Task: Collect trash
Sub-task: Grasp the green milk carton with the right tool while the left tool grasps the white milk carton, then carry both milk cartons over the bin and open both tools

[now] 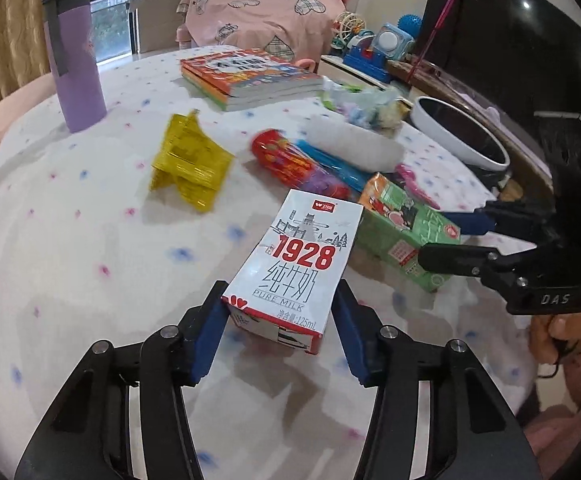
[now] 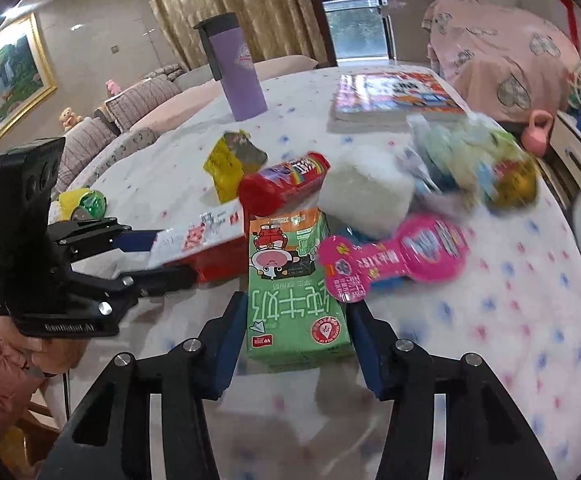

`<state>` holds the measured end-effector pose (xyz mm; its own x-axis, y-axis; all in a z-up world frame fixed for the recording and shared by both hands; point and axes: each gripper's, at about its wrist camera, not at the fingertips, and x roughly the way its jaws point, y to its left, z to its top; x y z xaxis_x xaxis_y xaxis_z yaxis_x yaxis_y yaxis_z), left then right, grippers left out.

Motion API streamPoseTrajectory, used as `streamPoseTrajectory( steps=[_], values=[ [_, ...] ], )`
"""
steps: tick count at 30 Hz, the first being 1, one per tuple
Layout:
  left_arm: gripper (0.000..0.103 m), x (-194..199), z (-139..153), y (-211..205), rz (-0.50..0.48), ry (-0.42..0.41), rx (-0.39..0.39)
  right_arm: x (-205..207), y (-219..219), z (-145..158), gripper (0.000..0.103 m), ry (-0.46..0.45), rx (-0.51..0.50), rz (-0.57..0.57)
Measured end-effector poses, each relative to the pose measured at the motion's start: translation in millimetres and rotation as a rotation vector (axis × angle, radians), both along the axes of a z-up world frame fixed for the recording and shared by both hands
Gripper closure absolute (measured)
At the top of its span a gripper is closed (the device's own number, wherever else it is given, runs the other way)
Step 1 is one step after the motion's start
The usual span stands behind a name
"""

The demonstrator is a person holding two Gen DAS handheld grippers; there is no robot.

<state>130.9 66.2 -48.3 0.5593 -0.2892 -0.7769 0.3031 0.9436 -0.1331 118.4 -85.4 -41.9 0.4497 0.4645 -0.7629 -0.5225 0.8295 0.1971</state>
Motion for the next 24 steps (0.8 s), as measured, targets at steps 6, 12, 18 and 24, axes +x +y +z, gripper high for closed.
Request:
streamPoseTrajectory(
  steps=[6,12,18,24],
  values=[
    [0.049,-2,-2,-22,-0.007,0.009,0.033,-15,-23,0,0.05,0.037,0.021,-0.025],
    [0.048,3,-4,-26,-0.009,-0.004,0.038,-8,-9,-2,0.052,0.02,-0.014,-0.016],
    [0.052,-11,5,-20,0.04,-0.028,-0.006,-17,-15,0,0.053,0.026,0.009,-0.024],
    [0.053,-24,33,-25,0.061,-0.075,-0.105,-41,-36,17,0.053,0.029,0.114,-0.031]
  ],
)
